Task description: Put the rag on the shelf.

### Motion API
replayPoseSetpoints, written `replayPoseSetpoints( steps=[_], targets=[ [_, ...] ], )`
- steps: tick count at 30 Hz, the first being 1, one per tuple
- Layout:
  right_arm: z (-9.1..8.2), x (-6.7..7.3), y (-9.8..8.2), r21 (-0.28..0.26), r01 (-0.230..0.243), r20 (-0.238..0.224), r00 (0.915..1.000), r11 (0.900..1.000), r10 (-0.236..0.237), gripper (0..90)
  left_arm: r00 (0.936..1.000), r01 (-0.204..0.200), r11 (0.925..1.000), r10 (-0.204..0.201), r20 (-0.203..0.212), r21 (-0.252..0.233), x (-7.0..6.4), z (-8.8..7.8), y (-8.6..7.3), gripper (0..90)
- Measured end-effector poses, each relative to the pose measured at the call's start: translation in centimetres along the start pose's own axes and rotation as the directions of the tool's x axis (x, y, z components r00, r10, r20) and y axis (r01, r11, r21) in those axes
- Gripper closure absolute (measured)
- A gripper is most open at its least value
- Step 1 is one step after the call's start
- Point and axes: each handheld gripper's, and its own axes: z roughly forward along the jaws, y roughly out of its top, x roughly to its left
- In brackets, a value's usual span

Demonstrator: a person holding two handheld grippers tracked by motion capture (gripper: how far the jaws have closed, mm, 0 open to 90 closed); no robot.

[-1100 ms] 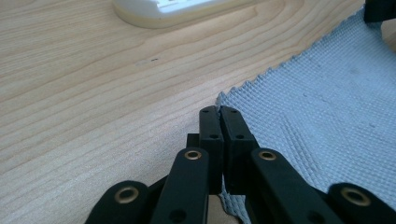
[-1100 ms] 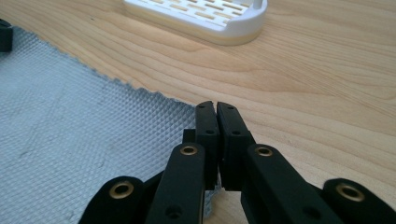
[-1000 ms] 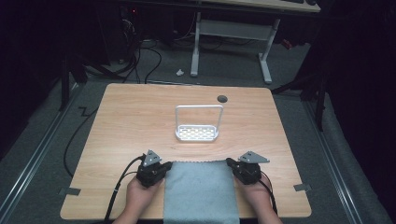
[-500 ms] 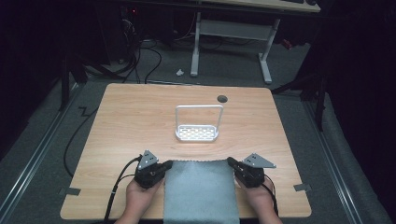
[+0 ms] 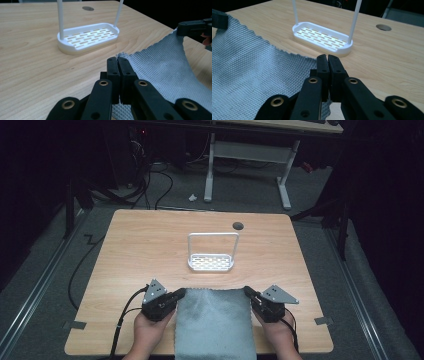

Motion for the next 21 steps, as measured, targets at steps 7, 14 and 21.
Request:
replayPoseSetpoints(
  steps=[7, 14, 21],
  targets=[
    [-0.7, 0.0, 0.6, -0.039, -0.001, 0.008, 1.0, 0.999, 0.001, 88.8, 0.9998, -0.02, 0.999, 0.02, 0.007, -0.039, -0.7, -0.8, 0.9, 88.2],
    [-1.8, 0.1, 1.7, -0.091, 0.015, 0.016, 0.9998, 0.996, -0.014, 89.0, 0.9989, -0.041, 0.9953, 0.042, 0.019, -0.087, -1.4, -2.0, 2.0, 88.3],
    [-2.9, 0.6, 3.2, -0.147, 0.038, 0.032, 0.9989, 0.988, -0.034, 89.0, 0.9961, -0.085, 0.9879, 0.088, 0.015, -0.13, -2.3, -3.0, 3.4, 88.6]
  ],
)
